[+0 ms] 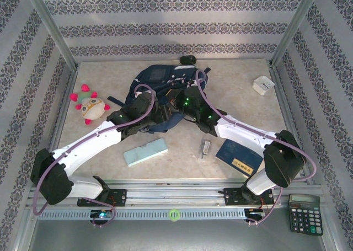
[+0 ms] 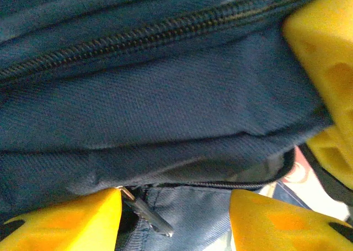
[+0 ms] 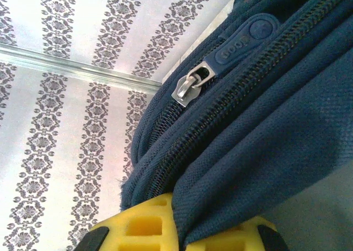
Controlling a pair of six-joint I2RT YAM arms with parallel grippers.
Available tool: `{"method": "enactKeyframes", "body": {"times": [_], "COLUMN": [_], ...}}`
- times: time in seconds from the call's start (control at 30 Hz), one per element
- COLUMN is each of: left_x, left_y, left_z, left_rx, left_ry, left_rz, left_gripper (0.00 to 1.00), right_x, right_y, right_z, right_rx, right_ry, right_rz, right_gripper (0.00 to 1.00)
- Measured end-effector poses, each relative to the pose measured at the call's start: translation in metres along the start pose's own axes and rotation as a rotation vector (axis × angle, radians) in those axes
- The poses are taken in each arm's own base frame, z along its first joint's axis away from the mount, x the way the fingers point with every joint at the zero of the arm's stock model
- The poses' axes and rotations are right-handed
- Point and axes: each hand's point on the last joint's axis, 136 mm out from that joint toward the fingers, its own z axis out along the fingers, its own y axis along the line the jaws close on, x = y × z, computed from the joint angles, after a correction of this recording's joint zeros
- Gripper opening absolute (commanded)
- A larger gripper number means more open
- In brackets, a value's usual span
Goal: Pack the student bag
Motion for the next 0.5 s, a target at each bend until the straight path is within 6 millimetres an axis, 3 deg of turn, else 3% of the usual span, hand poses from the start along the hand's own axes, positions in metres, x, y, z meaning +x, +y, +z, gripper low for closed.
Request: {"method": "enactKeyframes", "body": {"times": [0.2,0.5], "left_x": [0.008,0.012], "left_y": [0.015,0.023], "left_z": [0.012,0.014], "left_rx": [-0.077,-0.113], "left_ry": [0.023,0.032], "left_rz": [-0.028,-0.062], "left_gripper": [0.29,0.1], "right_x": [0.008,0.008], "right_y": [-0.002,-0.007], "right_z": [0.0,0.0], "right_rx": [0.032,0.066], "right_ry": [0.009,0.0], "right_rz": [-0.028,-0.087], "right_gripper": [0.0,0.0]}}
